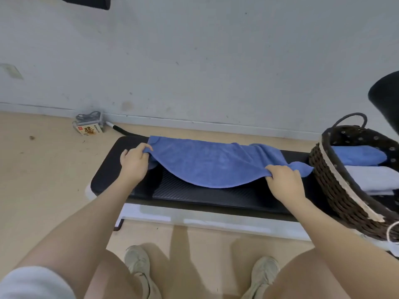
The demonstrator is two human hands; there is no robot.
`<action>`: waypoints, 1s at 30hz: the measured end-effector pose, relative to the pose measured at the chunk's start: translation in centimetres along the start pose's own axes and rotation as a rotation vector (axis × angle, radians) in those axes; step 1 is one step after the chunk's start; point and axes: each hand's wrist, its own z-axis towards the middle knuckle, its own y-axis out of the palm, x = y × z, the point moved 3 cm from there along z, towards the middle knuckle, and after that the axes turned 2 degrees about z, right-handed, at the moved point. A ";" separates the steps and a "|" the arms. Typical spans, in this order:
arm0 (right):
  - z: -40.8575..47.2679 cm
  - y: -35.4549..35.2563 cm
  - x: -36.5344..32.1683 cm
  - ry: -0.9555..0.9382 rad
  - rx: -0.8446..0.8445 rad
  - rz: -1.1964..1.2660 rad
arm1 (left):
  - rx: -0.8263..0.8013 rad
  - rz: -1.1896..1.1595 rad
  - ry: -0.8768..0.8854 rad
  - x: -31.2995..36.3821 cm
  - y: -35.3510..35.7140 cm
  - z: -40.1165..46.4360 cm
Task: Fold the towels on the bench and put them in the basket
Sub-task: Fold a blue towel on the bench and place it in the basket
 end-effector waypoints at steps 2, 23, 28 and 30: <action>-0.3 -0.5 -0.1 -0.016 -0.047 -0.063 | -0.086 0.121 0.126 -1.0 -0.6 -1.1; 1.3 1.3 -15.5 -0.237 -0.293 0.312 | -0.016 0.254 -0.114 -6.4 -2.4 -2.7; 4.2 5.5 -26.2 -0.494 -0.365 0.252 | -0.107 0.357 -0.194 -8.4 -1.1 -2.4; 5.5 7.1 -29.6 -0.541 -0.392 0.167 | -0.096 0.331 -0.196 -8.7 -0.9 -2.0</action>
